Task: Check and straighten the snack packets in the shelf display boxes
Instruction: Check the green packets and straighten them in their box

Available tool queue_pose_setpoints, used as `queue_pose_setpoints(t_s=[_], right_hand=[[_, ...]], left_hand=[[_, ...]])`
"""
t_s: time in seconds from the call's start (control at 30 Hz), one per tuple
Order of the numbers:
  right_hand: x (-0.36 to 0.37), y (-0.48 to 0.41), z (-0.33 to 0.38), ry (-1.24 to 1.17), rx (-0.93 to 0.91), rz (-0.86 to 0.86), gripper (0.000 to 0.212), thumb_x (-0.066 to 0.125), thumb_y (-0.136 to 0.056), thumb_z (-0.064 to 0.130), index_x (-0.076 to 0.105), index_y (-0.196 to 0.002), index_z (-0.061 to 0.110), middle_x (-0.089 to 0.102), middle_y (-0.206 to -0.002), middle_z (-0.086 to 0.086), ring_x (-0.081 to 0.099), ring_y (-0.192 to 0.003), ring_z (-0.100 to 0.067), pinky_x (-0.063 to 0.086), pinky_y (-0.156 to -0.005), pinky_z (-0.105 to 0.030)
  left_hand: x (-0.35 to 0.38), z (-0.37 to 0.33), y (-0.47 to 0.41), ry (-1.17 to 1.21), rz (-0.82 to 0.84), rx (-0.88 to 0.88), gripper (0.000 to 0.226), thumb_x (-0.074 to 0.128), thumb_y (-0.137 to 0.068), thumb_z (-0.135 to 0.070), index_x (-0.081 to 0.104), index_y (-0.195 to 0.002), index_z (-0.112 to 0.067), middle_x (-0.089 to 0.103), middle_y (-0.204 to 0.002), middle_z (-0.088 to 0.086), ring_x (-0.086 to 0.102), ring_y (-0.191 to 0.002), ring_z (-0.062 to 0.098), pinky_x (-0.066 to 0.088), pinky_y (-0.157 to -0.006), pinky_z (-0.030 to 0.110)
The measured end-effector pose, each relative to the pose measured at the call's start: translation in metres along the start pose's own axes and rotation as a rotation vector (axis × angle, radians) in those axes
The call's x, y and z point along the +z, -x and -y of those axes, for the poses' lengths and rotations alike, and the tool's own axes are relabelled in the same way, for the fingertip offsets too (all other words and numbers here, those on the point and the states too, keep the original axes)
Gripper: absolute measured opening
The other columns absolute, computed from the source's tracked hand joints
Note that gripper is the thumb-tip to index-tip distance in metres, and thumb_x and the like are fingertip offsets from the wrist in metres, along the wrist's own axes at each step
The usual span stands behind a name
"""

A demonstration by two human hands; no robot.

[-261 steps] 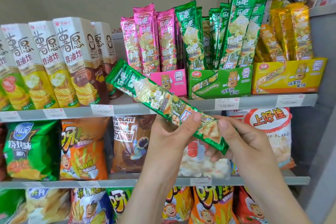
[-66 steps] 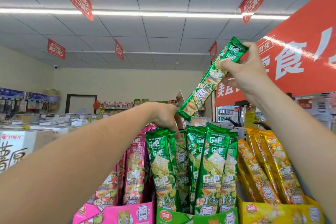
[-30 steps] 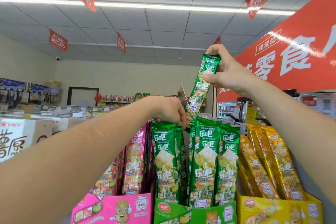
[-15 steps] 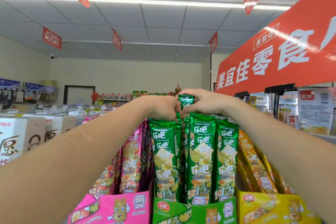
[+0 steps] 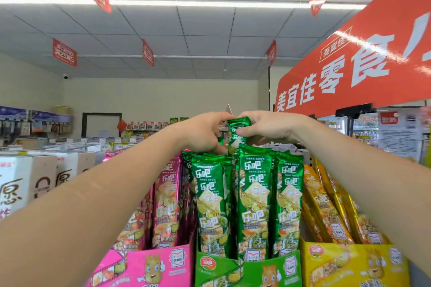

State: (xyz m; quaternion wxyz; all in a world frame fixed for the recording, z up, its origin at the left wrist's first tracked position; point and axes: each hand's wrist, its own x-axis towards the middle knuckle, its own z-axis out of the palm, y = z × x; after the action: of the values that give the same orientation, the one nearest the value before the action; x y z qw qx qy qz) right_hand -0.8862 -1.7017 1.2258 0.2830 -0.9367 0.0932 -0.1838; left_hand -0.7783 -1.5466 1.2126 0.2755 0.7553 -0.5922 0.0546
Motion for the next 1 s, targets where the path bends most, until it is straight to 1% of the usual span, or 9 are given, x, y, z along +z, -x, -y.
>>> queue_pose_setpoints(t_s=[0.13,0.27,0.33,0.47,0.57,0.67,0.8,0.9,1.0], right_hand=[[0.0,0.001,-0.001,-0.104,0.027,0.044,0.022,0.061,-0.095,0.027,0.06,-0.115,0.02,0.063,-0.07,0.009,0.055,-0.053,-0.004,0.044,-0.057,-0.02],[0.004,0.002,-0.003,-0.024,0.052,-0.02,0.024,0.062,-0.091,0.043,0.061,-0.112,0.032,0.064,-0.119,-0.001,0.061,-0.085,-0.011,0.05,-0.078,-0.029],[0.005,0.005,-0.007,-0.006,0.049,-0.066,0.04,0.061,-0.089,0.05,0.056,-0.122,0.028,0.063,-0.121,0.004,0.064,-0.091,-0.009,0.051,-0.09,-0.036],[0.007,0.013,-0.012,-0.002,-0.045,-0.075,0.027,0.056,-0.092,0.048,0.053,-0.117,0.041,0.061,-0.114,0.013,0.063,-0.087,-0.001,0.047,-0.07,-0.021],[0.009,0.015,-0.009,0.027,-0.116,-0.075,0.035,0.048,-0.1,0.028,0.041,-0.124,0.051,0.058,-0.127,-0.004,0.058,-0.086,-0.012,0.044,-0.069,-0.025],[0.011,0.021,-0.002,0.07,-0.147,-0.056,0.03,0.051,-0.099,0.033,0.041,-0.11,0.059,0.055,-0.123,-0.014,0.057,-0.083,-0.017,0.048,-0.069,-0.027],[0.011,0.025,0.004,0.085,-0.201,-0.116,0.017,0.056,-0.097,0.029,0.055,-0.106,0.044,0.054,-0.121,-0.002,0.059,-0.104,-0.023,0.054,-0.079,-0.037],[0.012,0.024,0.009,0.15,-0.31,-0.177,0.02,0.056,-0.095,0.012,0.056,-0.108,0.027,0.059,-0.104,-0.008,0.058,-0.09,-0.027,0.055,-0.082,-0.045],[0.008,0.024,0.01,-0.121,-0.27,-0.224,0.011,0.054,-0.097,0.012,0.053,-0.103,0.021,0.051,-0.08,-0.013,0.049,-0.058,-0.023,0.054,-0.069,-0.041]], left_hand=[[-0.029,-0.003,-0.001,0.186,-0.362,0.118,0.058,0.064,-0.091,-0.005,0.045,-0.141,-0.027,0.057,-0.129,0.009,0.062,-0.105,0.02,0.057,-0.086,0.038],[-0.034,-0.017,-0.004,0.433,-0.583,0.159,0.045,0.069,-0.09,-0.015,0.055,-0.132,-0.019,0.066,-0.116,0.014,0.068,-0.091,0.018,0.056,-0.085,0.037],[-0.03,-0.025,0.001,0.433,-0.713,0.216,0.031,0.061,-0.095,-0.009,0.061,-0.126,-0.009,0.066,-0.112,0.007,0.064,-0.089,0.014,0.054,-0.089,0.038],[-0.051,-0.052,0.028,0.427,-0.995,0.486,0.03,0.043,-0.099,0.002,0.059,-0.121,-0.011,0.059,-0.112,0.001,0.058,-0.105,0.022,0.047,-0.099,0.046],[-0.069,-0.087,0.05,0.375,-1.085,0.649,0.021,0.039,-0.099,0.0,0.057,-0.106,-0.009,0.057,-0.099,0.005,0.054,-0.093,0.02,0.048,-0.087,0.043],[-0.072,-0.126,0.075,0.385,-0.989,0.635,0.014,0.043,-0.096,-0.014,0.053,-0.088,-0.008,0.052,-0.079,0.007,0.05,-0.075,0.016,0.043,-0.066,0.036],[-0.045,-0.132,0.091,-0.207,-0.458,0.417,0.015,0.056,-0.094,-0.024,0.069,-0.1,-0.023,0.058,-0.065,-0.022,0.055,-0.062,-0.006,0.042,-0.062,0.014],[-0.014,-0.106,0.092,-0.542,-0.279,0.165,0.03,0.062,-0.09,-0.041,0.06,-0.117,-0.028,0.051,-0.079,-0.014,0.056,-0.087,0.012,0.034,-0.067,0.02],[0.005,-0.083,0.093,-0.539,-0.146,0.013,0.046,0.062,-0.088,-0.048,0.051,-0.127,-0.027,0.048,-0.089,-0.012,0.05,-0.09,0.015,0.036,-0.074,0.025]])
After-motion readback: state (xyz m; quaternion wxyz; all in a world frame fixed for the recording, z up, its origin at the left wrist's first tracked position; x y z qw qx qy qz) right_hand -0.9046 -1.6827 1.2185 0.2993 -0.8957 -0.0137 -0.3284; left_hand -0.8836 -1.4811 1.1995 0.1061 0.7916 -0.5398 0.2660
